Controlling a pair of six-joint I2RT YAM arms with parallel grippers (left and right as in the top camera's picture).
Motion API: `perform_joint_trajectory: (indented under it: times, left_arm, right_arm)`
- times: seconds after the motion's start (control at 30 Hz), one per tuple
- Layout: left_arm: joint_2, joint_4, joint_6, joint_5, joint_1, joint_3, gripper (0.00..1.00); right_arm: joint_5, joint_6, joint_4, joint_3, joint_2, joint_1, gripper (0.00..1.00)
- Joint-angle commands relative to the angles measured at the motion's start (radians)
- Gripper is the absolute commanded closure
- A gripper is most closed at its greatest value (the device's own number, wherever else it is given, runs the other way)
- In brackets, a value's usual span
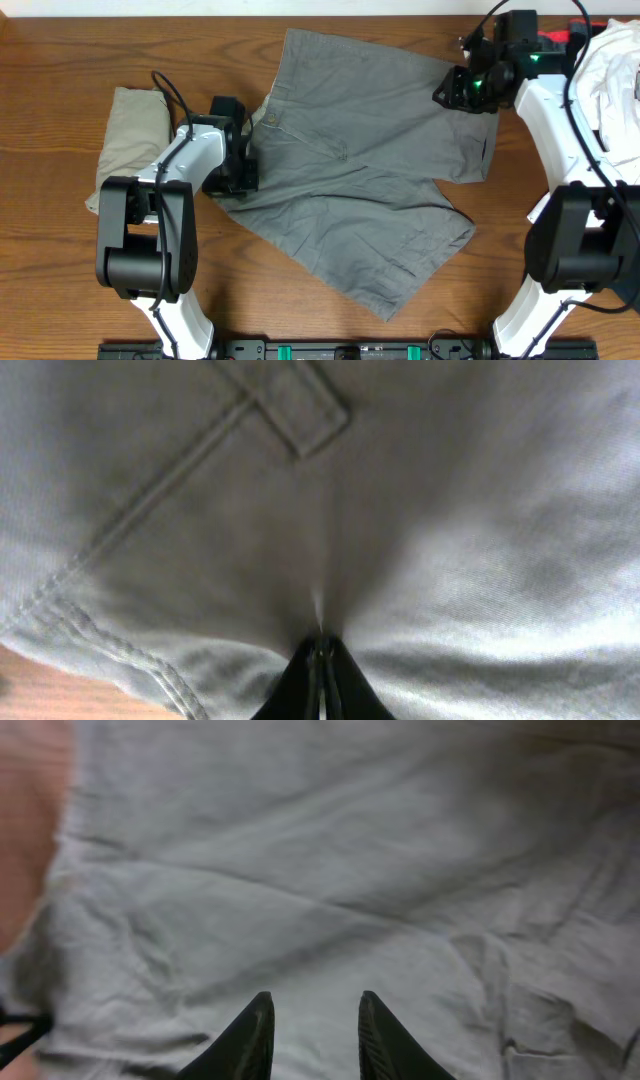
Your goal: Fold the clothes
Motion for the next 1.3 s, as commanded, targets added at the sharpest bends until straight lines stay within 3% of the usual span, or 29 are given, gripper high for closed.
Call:
perform_joint_trajectory:
  times: [0.0, 0.17, 0.47, 0.5, 0.73, 0.87, 1.03, 1.13, 1.27]
  left_arm:
    - [0.041, -0.067, -0.118, -0.011, 0.003, -0.014, 0.94]
    - [0.041, -0.175, -0.269, -0.153, 0.003, -0.039, 0.94]
    - [0.007, -0.214, -0.317, -0.132, 0.003, -0.052, 0.94]
    - [-0.008, -0.207, -0.317, -0.120, 0.003, -0.051, 0.91]
    - [-0.159, -0.199, -0.317, -0.064, 0.003, -0.018, 0.38]
    - [-0.246, -0.175, -0.304, -0.048, 0.003, -0.017, 0.30]
    - [-0.286, -0.093, -0.259, 0.011, 0.003, -0.017, 0.28]
    - [-0.286, -0.032, -0.256, 0.011, 0.003, -0.018, 0.24]
    - [-0.286, 0.012, -0.219, 0.010, 0.003, -0.018, 0.23]
  right_arm:
    - [0.098, 0.053, 0.005, -0.020, 0.055, 0.017, 0.73]
    - [0.097, 0.061, 0.015, -0.028, 0.147, 0.022, 0.74]
    - [0.211, 0.116, 0.055, -0.028, 0.277, 0.023, 0.77]
    - [0.237, 0.121, 0.082, -0.028, 0.299, 0.022, 0.77]
    - [0.310, 0.152, 0.322, -0.026, 0.468, 0.019, 0.78]
    - [0.275, 0.148, 0.479, -0.024, 0.509, 0.018, 0.80]
    - [0.056, 0.100, 0.653, 0.025, 0.507, 0.018, 0.76]
    - [-0.132, 0.088, 0.673, 0.102, 0.500, 0.009, 0.61]
    - [-0.350, 0.072, 0.625, 0.180, 0.433, -0.027, 0.51]
